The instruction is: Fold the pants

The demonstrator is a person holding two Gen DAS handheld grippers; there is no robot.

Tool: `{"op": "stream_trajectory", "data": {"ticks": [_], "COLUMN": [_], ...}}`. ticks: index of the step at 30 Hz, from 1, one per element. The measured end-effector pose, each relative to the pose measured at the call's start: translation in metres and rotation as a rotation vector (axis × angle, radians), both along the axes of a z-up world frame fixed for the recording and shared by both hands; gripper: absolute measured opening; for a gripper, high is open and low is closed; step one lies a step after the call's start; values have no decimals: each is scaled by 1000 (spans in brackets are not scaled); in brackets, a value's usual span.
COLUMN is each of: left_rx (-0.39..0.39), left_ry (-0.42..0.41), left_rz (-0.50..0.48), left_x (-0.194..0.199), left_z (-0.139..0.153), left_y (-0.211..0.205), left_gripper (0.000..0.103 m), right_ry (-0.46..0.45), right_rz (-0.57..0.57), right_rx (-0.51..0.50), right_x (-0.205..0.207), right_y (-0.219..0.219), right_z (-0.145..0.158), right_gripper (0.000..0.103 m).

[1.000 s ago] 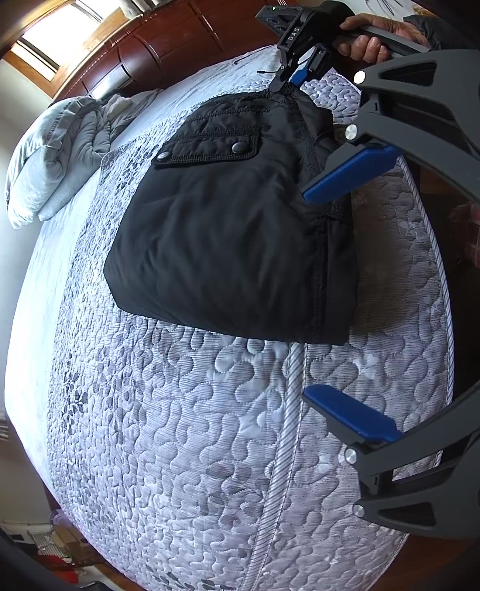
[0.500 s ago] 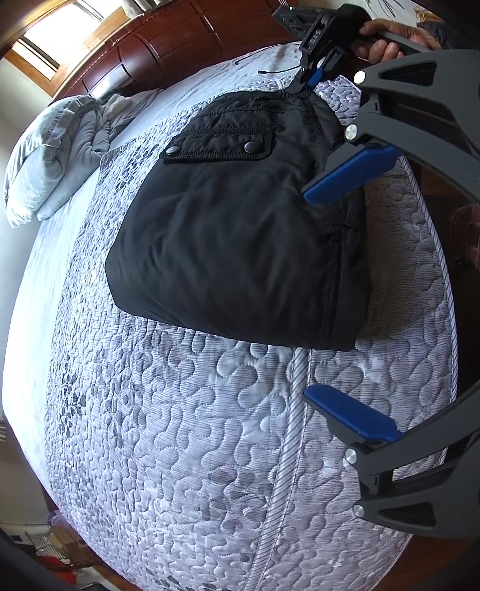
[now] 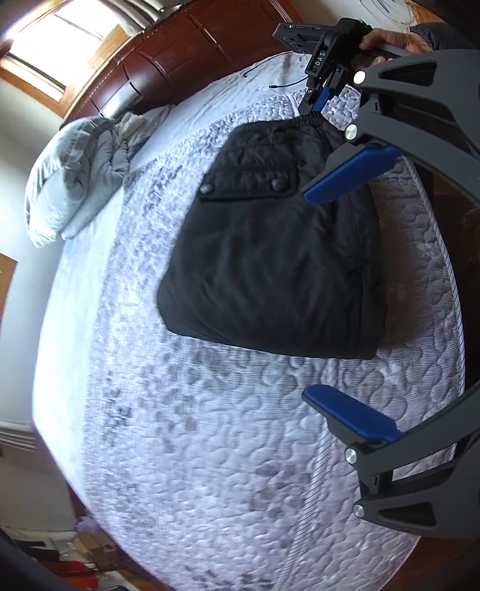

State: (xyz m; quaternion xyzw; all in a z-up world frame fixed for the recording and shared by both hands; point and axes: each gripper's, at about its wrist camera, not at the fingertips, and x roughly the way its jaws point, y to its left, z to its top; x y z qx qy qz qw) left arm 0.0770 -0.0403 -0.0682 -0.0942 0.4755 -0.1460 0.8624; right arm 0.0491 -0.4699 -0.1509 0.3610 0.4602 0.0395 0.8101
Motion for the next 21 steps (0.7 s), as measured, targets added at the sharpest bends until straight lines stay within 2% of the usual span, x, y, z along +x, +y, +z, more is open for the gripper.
{"op": "stream_trajectory", "data": {"ticks": [3, 5, 7, 10, 13, 15, 19, 21], "left_rx": [20, 26, 39, 59, 73, 84, 99, 103], "left_ry": [-62, -102, -138, -201, -236, -245, -244, -220], "left_rz": [-8, -14, -18, -29, -43, -53, -71, -85], "left_x": [-3, -5, -7, -9, -8, -3, 6, 17], "left_z": [19, 32, 45, 61, 72, 75, 69, 56], "left_y": [-3, -5, -8, -13, -18, -22, -27, -29], "left_gripper": [98, 98, 100, 100, 100, 100, 100, 100], "right_ry": [-24, -39, -51, -76, -87, -82, -57, -37], "right_rz": [-3, -5, -15, -20, -2, 20, 53, 51], "right_rx": [-32, -57, -90, -140, -215, -254, -281, -271], "right_x": [-1, -1, 0, 3, 9, 15, 30, 34], "right_y": [-4, -5, -7, -7, -1, 4, 11, 9], "right_z": [15, 26, 38, 53, 63, 65, 54, 46], "right_gripper": [55, 61, 74, 79, 87, 88, 90, 91]}}
